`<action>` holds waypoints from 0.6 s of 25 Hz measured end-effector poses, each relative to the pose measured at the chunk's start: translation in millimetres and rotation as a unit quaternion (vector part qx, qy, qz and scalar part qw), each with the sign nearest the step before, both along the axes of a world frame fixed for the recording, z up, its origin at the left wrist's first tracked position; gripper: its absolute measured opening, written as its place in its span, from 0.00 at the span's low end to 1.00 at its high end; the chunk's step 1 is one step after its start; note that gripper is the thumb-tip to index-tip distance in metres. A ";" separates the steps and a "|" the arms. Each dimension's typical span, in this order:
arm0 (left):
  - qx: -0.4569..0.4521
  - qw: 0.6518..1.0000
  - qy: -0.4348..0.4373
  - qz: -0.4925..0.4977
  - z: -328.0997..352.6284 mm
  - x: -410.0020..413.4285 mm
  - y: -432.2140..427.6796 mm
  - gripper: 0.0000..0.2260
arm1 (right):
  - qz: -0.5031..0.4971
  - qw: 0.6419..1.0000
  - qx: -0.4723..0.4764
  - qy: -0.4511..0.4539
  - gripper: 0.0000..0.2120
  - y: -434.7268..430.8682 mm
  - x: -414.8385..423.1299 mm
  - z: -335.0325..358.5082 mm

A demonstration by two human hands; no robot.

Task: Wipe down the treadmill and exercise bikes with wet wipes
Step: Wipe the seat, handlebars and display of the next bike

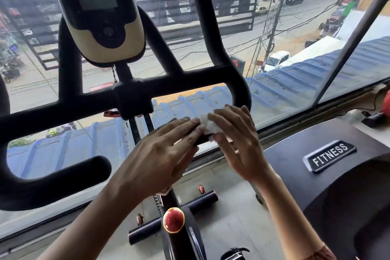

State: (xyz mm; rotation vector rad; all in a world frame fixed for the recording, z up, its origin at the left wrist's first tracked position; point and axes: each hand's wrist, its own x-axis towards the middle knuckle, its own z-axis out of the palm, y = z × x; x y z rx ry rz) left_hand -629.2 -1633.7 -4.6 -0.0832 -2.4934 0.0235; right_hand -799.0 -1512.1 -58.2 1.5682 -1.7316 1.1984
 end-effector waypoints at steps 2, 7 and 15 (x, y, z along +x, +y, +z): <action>-0.020 1.000 0.002 -0.018 -0.5 -1.8 -4.9 0.17 | -0.004 0.999 -0.008 -0.044 0.19 0.8 -24.2 5.9; -0.007 0.999 0.008 -0.034 -1.3 -6.5 -4.6 0.16 | -0.023 0.998 -0.004 -0.062 0.18 -5.4 17.7 1.2; -0.012 0.999 0.017 -0.041 -1.0 -7.1 -5.2 0.16 | -0.030 0.991 -0.053 -0.122 0.16 -10.0 -21.6 4.7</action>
